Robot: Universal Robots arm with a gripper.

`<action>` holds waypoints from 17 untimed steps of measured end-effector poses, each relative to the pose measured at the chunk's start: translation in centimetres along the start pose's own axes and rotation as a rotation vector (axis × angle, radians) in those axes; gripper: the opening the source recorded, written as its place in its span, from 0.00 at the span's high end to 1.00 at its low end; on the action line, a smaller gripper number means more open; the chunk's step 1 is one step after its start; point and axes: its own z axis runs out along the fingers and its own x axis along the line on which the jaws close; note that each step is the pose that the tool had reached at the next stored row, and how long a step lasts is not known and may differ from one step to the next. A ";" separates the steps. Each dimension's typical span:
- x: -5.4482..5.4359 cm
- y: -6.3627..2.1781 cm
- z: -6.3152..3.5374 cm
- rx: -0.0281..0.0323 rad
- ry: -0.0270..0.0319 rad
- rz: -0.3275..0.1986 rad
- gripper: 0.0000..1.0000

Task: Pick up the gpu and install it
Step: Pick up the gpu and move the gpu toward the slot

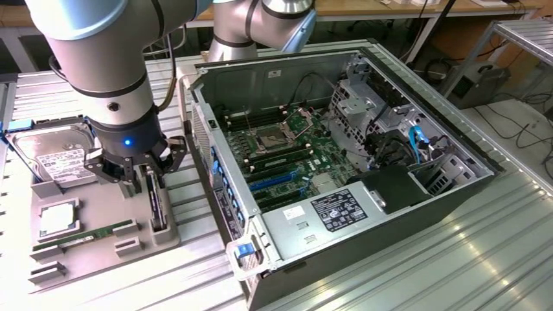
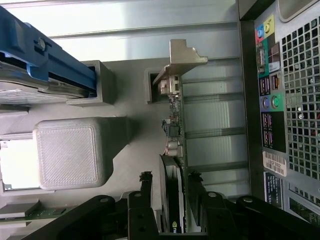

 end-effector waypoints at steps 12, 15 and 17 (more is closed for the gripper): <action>0.0 0.00 0.00 0.0000 0.0000 0.000 0.73; 0.0 0.00 0.00 -0.0002 0.0002 -0.010 0.73; 0.0 0.00 0.00 -0.0007 0.0008 -0.032 0.73</action>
